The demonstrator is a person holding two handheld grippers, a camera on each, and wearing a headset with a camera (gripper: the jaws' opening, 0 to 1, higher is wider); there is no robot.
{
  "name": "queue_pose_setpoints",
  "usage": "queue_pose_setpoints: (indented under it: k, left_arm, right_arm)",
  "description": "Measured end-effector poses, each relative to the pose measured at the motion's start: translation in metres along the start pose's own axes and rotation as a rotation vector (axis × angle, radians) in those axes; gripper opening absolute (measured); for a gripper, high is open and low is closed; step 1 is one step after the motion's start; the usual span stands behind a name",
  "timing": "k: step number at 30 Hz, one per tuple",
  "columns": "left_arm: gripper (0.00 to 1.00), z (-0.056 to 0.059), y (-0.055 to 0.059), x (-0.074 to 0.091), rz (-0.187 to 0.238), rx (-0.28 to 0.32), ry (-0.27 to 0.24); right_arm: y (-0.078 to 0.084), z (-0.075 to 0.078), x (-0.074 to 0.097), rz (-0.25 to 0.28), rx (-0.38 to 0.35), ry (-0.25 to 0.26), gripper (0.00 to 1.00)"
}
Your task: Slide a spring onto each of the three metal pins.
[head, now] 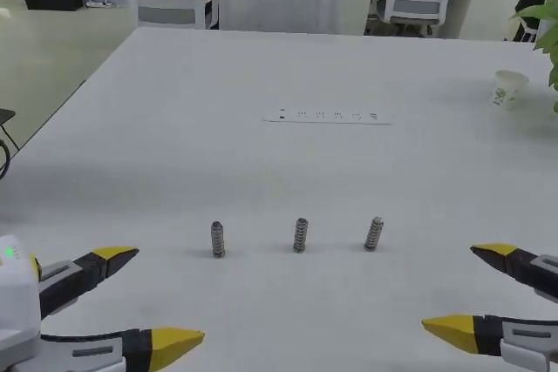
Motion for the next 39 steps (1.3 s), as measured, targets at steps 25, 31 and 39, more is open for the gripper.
queue_pose_setpoints:
  k: [25,31,39]
  left_arm:
    - [0.96,-0.01,0.0,-0.007,-0.007,0.028,-0.015]
    - [0.96,-0.011,0.0,-0.008,-0.006,0.03,-0.02]
    - [0.96,-0.013,-0.001,-0.009,-0.005,0.023,-0.021]
  right_arm:
    - [-0.009,0.009,-0.012,0.036,0.011,0.007,0.99]
    - [-0.009,0.011,-0.014,0.032,0.012,0.008,0.98]
    - [-0.01,0.011,-0.016,0.027,0.013,0.009,0.97]
Point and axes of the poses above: the centre of the closed fingertips' face, and the gripper's own axes: x roughly backward along the fingers, z roughly to its right, y roughly out of its underside, the point moved 5 cm from there along x, roughly backward along the fingers, and after that the axes turned 1 degree about -x, right-handed, at the moved point
